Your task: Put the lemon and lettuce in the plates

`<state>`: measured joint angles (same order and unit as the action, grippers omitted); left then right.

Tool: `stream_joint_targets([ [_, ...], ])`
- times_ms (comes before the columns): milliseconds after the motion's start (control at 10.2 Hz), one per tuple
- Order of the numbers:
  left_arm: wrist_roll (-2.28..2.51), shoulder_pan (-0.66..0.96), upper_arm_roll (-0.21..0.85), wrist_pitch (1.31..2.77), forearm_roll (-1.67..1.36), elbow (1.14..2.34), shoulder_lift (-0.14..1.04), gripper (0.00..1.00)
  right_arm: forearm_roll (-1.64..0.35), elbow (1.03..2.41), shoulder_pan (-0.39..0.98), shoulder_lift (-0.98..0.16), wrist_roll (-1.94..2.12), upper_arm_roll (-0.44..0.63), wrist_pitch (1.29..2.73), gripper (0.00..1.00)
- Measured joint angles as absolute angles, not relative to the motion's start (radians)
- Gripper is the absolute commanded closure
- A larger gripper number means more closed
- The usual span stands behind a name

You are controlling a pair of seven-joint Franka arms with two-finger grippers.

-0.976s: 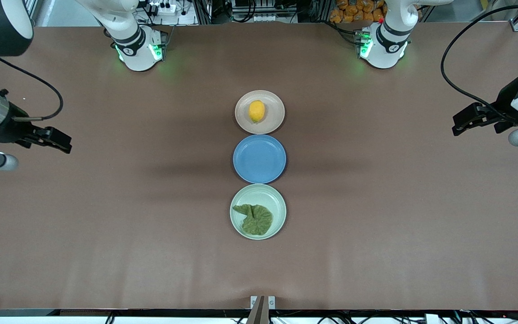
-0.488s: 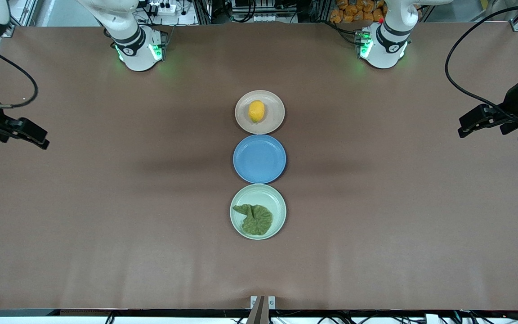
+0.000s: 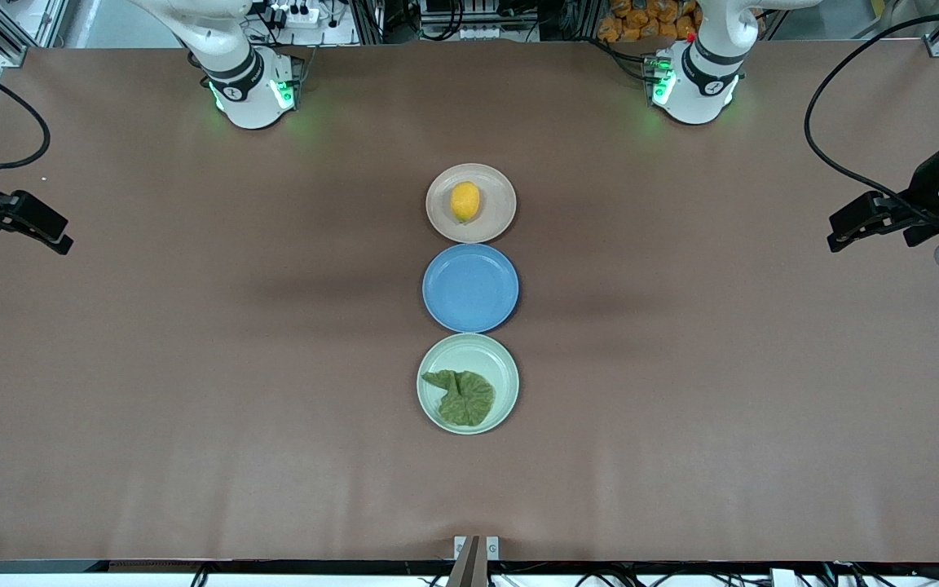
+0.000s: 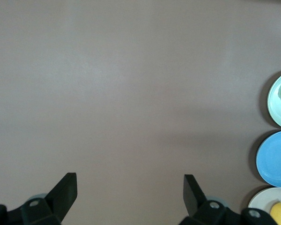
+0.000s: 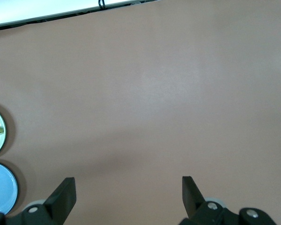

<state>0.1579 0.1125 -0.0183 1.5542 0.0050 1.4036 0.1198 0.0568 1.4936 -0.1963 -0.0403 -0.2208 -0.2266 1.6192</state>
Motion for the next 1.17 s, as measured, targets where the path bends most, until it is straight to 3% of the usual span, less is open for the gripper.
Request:
stream_joint_targets([
  [390, 0.158, 0.117, -0.017, 1.554, 0.005, 1.404, 0.123, 0.00, 0.037, 1.494, -0.139, -0.024, -0.220, -0.150, 1.600, 0.00],
  [1171, 0.158, 0.121, -0.013, 1.570, 0.005, 1.404, 0.124, 0.00, 0.026, 1.502, -0.132, -0.025, -0.209, -0.144, 1.580, 0.00],
])
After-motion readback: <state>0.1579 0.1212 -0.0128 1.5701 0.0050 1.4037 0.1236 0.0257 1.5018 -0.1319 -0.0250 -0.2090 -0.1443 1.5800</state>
